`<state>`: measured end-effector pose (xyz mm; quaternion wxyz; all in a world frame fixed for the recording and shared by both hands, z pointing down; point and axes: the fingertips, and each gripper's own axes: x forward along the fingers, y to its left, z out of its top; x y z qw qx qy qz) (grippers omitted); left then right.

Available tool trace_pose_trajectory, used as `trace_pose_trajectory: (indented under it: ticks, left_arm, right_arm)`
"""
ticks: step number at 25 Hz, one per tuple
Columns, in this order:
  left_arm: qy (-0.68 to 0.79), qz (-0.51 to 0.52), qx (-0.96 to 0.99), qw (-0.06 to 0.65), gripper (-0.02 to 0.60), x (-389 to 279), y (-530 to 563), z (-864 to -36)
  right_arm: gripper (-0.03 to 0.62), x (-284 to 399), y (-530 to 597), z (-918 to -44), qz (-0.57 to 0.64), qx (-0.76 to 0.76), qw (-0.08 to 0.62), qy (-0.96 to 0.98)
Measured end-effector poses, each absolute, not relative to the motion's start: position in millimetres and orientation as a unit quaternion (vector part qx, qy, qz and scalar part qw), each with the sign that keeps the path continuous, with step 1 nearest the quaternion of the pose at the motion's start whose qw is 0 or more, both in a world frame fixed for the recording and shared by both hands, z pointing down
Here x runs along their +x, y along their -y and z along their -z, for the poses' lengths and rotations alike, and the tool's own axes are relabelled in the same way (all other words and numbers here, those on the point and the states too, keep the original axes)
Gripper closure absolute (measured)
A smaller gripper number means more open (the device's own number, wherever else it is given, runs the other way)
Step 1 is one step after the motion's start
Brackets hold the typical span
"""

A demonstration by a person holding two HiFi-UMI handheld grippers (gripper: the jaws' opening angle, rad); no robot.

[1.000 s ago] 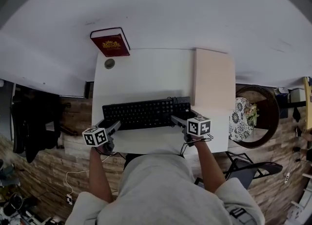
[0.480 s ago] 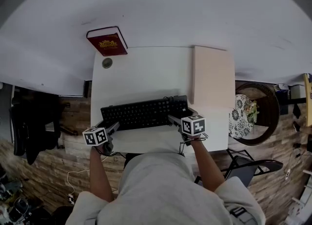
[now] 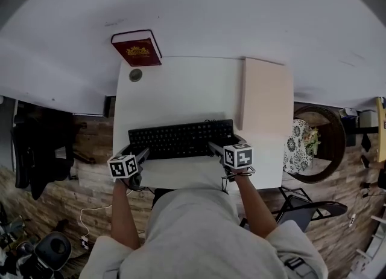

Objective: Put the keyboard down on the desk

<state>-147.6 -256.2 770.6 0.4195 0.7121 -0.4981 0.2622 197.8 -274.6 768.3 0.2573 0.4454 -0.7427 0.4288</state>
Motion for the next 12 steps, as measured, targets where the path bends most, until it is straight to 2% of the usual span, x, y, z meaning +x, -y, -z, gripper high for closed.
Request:
trace_pose_trajectory:
  ticks: [12]
  left_arm:
    - [0.506, -0.272, 0.708, 0.412, 0.186, -147.8, 258.5, -770.4]
  right_arm:
    - [0.141, 199.7, 274.7, -769.0, -0.431, 0.451, 0.274, 0.732]
